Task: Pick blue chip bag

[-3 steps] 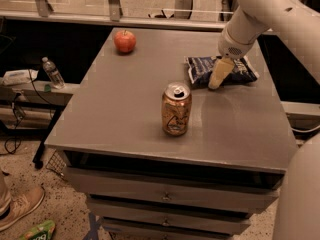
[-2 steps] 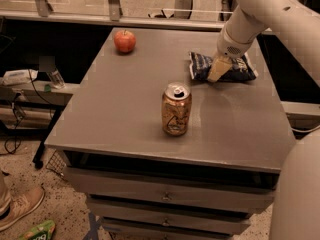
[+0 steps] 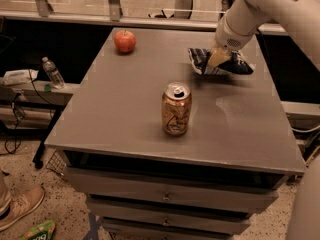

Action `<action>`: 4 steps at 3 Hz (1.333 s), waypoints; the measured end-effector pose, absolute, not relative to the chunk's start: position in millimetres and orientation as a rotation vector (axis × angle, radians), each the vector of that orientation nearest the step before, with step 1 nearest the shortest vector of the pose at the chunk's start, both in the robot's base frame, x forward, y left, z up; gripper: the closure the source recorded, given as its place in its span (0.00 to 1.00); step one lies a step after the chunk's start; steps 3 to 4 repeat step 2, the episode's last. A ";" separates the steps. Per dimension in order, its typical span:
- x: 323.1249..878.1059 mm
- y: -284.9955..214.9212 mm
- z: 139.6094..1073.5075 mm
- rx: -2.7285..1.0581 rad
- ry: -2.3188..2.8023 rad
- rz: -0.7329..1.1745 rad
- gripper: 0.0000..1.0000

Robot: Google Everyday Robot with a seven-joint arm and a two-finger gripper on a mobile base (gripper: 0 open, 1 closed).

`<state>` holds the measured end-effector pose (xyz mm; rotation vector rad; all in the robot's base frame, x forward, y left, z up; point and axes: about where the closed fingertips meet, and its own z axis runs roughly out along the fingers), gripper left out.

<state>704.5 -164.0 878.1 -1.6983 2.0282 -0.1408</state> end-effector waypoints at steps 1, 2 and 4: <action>697.1 -155.5 912.0 -1.702 1.943 -0.224 1.00; 692.2 -151.9 934.3 -1.702 1.888 -0.281 1.00; 692.2 -151.9 934.3 -1.702 1.888 -0.281 1.00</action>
Offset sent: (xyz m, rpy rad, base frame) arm -0.0192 0.0142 0.0877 -0.0546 -0.2254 0.0616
